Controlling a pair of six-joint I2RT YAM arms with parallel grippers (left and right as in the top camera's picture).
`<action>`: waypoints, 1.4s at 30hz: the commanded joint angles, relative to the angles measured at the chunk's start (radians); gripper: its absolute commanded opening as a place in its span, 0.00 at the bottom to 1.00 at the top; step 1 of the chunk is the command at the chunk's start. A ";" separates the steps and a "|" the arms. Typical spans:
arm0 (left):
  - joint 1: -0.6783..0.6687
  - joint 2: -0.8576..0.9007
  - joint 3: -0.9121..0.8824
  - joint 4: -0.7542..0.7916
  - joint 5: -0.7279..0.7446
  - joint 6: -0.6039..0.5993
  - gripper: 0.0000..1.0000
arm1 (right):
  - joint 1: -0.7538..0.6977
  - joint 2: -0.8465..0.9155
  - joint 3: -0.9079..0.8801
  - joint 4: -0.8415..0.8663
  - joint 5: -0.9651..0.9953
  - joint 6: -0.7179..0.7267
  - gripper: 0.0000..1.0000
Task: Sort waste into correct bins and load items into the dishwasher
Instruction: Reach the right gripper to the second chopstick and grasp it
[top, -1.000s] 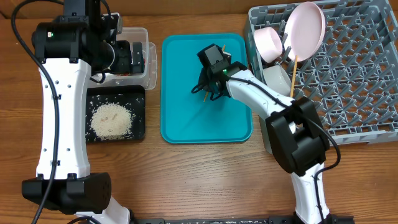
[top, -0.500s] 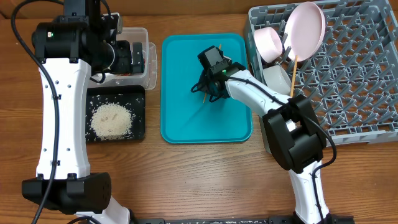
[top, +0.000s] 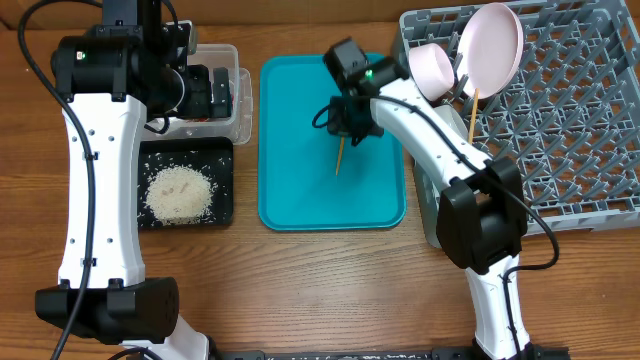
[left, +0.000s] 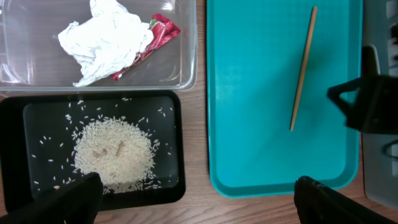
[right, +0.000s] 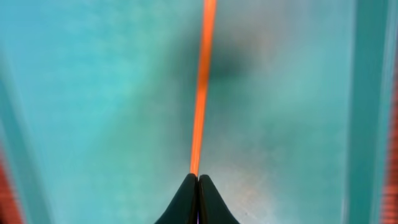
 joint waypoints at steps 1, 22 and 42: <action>0.003 -0.020 0.019 0.004 -0.007 -0.010 1.00 | -0.005 -0.028 0.069 -0.017 0.014 -0.124 0.18; 0.003 -0.020 0.019 0.004 -0.007 -0.010 1.00 | 0.003 0.217 0.032 0.055 -0.060 0.045 0.36; 0.003 -0.020 0.019 0.004 -0.007 -0.010 1.00 | 0.002 0.211 0.223 -0.206 -0.041 -0.013 0.04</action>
